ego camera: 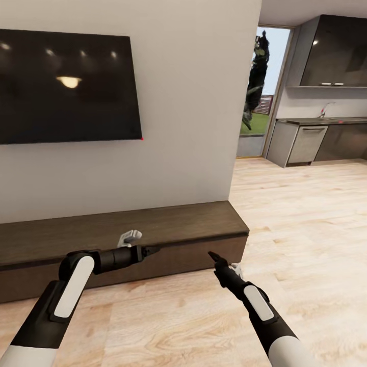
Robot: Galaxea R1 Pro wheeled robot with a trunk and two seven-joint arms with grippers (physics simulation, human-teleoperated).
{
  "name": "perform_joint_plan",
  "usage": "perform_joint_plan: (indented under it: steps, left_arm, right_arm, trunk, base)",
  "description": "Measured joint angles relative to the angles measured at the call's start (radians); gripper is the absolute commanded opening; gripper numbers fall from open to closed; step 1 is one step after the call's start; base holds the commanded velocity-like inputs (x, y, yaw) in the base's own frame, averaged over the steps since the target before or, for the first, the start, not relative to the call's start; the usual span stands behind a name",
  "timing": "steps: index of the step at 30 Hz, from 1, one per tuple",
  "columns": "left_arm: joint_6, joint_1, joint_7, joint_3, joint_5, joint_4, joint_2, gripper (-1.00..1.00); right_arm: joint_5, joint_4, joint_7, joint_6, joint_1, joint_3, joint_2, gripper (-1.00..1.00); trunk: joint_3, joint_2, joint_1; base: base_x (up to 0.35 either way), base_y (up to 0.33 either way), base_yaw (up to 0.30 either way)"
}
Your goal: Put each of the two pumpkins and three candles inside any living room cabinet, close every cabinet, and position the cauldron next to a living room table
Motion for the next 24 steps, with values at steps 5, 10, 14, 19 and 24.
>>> perform_joint_plan:
  steps: [5,10,14,19,24]
  left_arm:
    - [0.000,0.000,-0.034,0.000,-0.002,-0.002,0.002,1.00]
    - [0.000,0.000,-0.046,0.000,-0.002,-0.003,0.002,1.00]
    - [0.000,0.000,-0.049,-0.001,-0.002,-0.002,0.002,1.00]
    - [0.000,0.000,-0.059,-0.001,-0.002,-0.003,0.003,1.00]
    - [0.000,-0.001,-0.119,-0.002,-0.006,-0.002,0.017,1.00]
  right_arm:
    - [-0.001,0.005,0.006,0.001,0.000,-0.001,0.001,1.00]
    - [-0.019,0.025,0.011,0.001,0.000,-0.002,0.002,1.00]
    - [-0.036,0.050,0.053,0.002,0.000,-0.004,-0.003,1.00]
    - [-0.039,0.055,0.091,0.004,0.000,-0.004,-0.004,1.00]
    - [-0.041,0.056,0.105,0.005,0.000,-0.004,-0.004,1.00]
  trunk:
    - [-0.012,-0.028,0.015]
    - [-0.028,-0.063,0.034]
    - [-0.041,-0.091,0.050]
    - [-0.056,-0.126,0.069]
    - [-0.072,-0.161,0.088]
  base:
    - [0.000,0.000,0.000]
    - [0.000,0.000,0.000]
    - [0.000,0.000,0.000]
    - [0.000,0.000,0.000]
    - [0.000,0.000,0.000]
